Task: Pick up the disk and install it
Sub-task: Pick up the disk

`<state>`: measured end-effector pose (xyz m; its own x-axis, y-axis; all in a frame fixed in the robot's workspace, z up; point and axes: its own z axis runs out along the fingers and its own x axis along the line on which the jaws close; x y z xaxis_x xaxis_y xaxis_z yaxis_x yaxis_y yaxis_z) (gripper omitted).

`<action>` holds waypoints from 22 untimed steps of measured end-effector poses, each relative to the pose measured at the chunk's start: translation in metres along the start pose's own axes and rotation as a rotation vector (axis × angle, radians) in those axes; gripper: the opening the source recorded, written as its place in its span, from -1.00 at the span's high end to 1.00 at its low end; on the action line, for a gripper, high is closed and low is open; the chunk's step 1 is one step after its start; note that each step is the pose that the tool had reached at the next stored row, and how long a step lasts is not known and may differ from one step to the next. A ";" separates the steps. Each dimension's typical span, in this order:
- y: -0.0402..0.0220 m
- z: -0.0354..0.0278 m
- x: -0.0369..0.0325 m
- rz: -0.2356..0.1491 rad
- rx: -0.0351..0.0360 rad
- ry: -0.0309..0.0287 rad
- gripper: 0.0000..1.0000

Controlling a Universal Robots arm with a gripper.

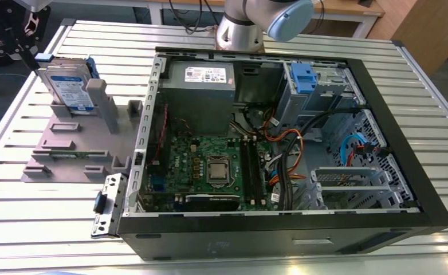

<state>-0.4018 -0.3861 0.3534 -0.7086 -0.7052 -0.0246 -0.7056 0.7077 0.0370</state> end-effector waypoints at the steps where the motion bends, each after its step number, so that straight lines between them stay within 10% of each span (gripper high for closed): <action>1: 0.0000 0.0000 0.0000 -0.001 0.0000 0.0000 0.79; 22: 0.0000 0.0000 0.0000 -0.024 -0.0006 0.0008 0.79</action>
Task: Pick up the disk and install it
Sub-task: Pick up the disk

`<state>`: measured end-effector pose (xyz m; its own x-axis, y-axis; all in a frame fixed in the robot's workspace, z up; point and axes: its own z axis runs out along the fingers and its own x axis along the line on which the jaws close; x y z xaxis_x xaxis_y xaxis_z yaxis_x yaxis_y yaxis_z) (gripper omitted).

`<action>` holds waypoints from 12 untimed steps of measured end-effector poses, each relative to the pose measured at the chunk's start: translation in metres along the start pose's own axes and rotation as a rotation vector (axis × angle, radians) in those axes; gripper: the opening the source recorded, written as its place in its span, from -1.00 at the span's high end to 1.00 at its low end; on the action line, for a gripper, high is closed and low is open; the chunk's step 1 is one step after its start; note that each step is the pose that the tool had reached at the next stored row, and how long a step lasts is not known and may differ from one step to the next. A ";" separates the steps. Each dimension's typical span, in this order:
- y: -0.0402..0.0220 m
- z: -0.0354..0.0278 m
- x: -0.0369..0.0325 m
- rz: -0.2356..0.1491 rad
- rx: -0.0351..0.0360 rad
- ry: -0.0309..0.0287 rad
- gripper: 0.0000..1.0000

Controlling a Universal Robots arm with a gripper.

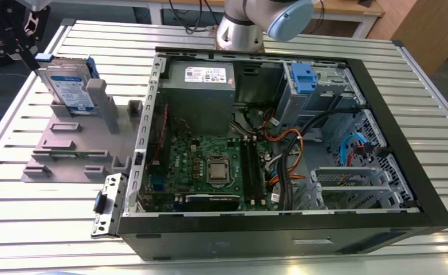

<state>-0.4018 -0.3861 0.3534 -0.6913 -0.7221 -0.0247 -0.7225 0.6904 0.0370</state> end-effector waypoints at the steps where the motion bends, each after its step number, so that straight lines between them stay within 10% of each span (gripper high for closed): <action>1: 0.0000 0.0000 0.0000 -0.001 0.0000 0.0000 0.79; 12: 0.0000 0.0000 0.0000 -0.013 -0.0003 0.0005 0.79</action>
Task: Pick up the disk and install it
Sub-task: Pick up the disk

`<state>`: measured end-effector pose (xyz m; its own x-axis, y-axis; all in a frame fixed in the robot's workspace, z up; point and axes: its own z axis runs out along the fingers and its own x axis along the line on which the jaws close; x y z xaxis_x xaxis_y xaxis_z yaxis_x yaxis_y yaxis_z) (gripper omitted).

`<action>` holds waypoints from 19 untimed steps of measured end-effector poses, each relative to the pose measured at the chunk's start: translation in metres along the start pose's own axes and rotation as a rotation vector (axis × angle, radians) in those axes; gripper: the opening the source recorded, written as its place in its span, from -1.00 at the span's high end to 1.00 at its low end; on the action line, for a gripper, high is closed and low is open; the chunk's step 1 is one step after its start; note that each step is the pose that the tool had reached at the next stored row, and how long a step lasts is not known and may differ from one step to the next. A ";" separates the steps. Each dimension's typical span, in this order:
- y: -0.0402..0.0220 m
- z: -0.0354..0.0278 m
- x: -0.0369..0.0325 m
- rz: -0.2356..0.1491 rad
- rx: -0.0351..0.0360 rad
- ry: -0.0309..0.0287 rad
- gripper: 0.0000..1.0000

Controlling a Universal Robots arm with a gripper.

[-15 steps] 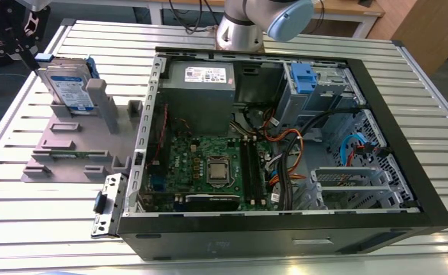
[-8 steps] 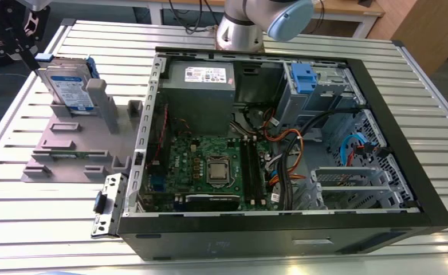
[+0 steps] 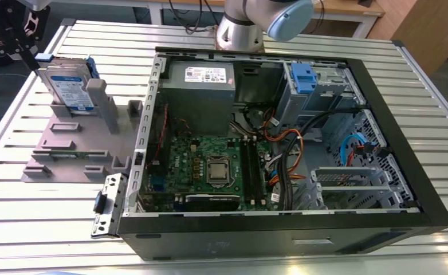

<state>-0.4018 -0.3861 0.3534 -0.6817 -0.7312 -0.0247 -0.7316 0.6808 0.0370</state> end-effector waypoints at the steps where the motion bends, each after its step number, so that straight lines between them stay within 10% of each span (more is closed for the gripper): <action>1: 0.0000 0.0000 0.0000 -0.001 0.0000 0.0001 0.79; 19: 0.0000 0.0000 0.0000 -0.031 -0.0008 0.0012 0.79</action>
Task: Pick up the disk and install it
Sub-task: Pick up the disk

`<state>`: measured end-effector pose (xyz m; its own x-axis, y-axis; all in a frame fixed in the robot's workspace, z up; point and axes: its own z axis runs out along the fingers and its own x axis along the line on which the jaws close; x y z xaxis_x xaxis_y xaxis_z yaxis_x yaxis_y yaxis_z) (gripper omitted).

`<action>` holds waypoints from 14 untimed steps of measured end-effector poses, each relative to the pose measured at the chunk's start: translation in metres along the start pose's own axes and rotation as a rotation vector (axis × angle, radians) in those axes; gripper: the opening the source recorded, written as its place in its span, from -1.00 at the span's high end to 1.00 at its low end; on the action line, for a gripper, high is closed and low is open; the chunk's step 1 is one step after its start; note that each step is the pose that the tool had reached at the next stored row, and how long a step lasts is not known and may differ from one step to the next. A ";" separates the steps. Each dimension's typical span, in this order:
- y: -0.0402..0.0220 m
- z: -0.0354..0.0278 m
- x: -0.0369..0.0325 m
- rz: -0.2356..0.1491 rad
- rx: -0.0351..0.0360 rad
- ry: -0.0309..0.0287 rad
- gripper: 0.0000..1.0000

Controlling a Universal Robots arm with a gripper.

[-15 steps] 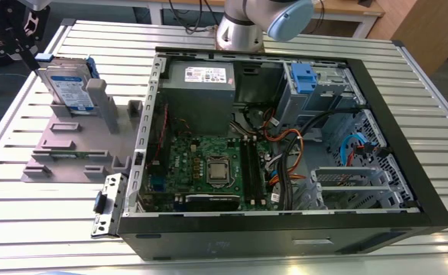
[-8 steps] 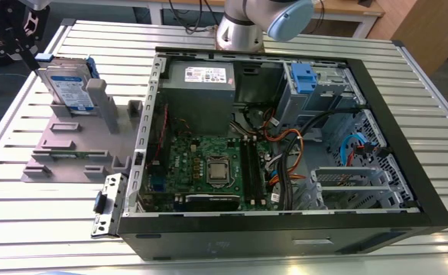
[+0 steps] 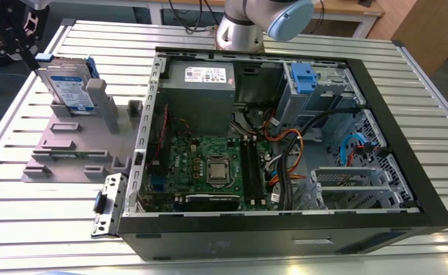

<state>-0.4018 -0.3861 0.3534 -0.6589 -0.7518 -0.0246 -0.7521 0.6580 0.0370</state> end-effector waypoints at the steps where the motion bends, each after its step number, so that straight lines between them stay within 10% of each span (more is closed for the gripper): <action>1: 0.0000 0.0000 0.0000 -0.002 0.0000 0.0000 0.79; 14: 0.0000 0.0000 0.0000 -0.024 -0.0006 0.0008 0.79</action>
<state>-0.4018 -0.3861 0.3534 -0.6410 -0.7672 -0.0246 -0.7675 0.6400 0.0370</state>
